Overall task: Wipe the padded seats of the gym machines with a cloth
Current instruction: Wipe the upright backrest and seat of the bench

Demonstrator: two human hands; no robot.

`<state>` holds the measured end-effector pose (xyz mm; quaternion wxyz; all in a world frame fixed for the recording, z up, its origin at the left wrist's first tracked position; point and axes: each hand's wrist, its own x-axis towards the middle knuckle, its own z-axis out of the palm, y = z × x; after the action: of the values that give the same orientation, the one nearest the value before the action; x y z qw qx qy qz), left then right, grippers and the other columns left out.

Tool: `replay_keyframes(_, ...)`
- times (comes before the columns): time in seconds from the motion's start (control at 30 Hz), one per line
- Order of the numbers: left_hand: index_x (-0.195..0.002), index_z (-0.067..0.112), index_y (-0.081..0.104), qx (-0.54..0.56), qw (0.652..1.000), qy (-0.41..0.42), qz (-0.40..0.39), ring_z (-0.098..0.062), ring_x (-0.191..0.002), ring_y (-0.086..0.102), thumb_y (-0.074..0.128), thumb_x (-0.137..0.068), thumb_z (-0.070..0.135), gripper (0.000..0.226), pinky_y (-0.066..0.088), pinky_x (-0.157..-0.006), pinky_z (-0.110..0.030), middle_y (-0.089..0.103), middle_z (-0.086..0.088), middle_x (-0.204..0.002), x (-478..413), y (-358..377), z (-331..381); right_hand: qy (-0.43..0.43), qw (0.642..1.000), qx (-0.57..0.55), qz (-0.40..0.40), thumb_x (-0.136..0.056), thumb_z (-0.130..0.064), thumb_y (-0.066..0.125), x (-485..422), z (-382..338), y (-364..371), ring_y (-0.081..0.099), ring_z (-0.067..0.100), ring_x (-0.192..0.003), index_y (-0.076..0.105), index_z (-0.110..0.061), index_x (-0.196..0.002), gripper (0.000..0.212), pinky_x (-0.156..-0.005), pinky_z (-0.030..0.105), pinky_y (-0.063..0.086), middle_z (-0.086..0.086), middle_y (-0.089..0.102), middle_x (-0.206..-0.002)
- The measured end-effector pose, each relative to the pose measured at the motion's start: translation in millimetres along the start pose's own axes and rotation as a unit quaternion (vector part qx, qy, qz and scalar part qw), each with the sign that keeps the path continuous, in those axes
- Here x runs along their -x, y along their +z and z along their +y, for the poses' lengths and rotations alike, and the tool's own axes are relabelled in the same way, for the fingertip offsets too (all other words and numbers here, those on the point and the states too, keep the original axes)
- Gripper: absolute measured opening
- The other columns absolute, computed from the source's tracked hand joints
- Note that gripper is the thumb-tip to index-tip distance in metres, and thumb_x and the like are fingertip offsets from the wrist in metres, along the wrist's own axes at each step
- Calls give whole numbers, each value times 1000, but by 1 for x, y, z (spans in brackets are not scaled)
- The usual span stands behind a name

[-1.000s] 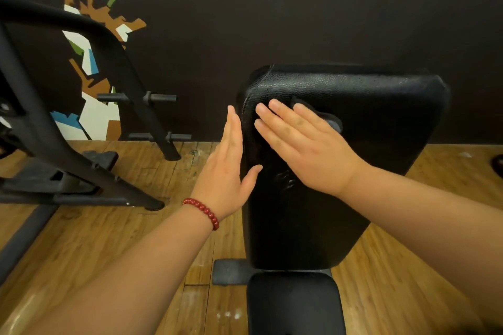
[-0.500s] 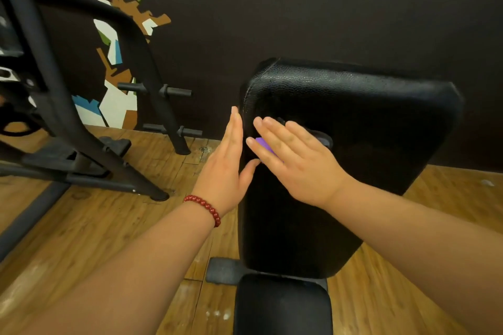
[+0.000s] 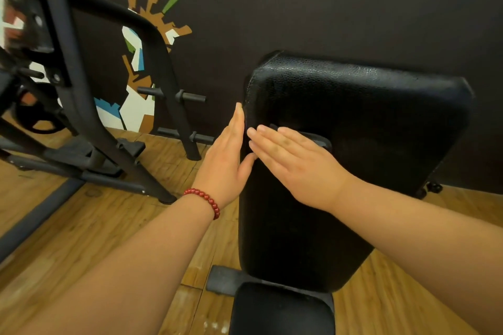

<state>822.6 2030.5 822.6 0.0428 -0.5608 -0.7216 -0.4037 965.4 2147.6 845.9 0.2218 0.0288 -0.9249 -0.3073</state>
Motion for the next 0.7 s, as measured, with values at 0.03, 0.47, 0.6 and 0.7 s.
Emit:
replay_keyframes(0.03,-145,36,-18,5,1000,4,2,2,-139,15,57,-95,23,91,20,-114,-25,9,8,-161,0,1,-2,3,1000,2,2,-94,-8,18,1,-2,2,16,25,-146,34,-1,-146,55,-120,38,6,13,19,-156)
replay_keyframes(0.47,-145,39,-18,123,991,42,28,14,-136,1,43,-101,18,78,16,-117,-26,-3,16,-160,6,27,-17,133,986,53,91,-95,-8,46,0,-29,25,12,33,-147,28,-9,-150,59,-121,40,4,22,16,-157)
replay_keyframes(0.6,-149,36,-15,159,984,59,56,35,-120,-5,38,-103,18,73,9,-104,-1,-9,32,-145,3,41,-26,109,985,74,112,-97,-12,40,5,-29,36,17,31,-146,32,-8,-149,52,-121,39,8,21,21,-156)
replay_keyframes(0.7,-151,35,-12,162,980,79,82,30,-127,-3,37,-103,17,71,7,-105,3,-9,32,-147,2,51,-34,113,980,79,146,-96,-10,43,2,-26,39,21,32,-145,37,-7,-146,51,-120,40,12,21,28,-154)
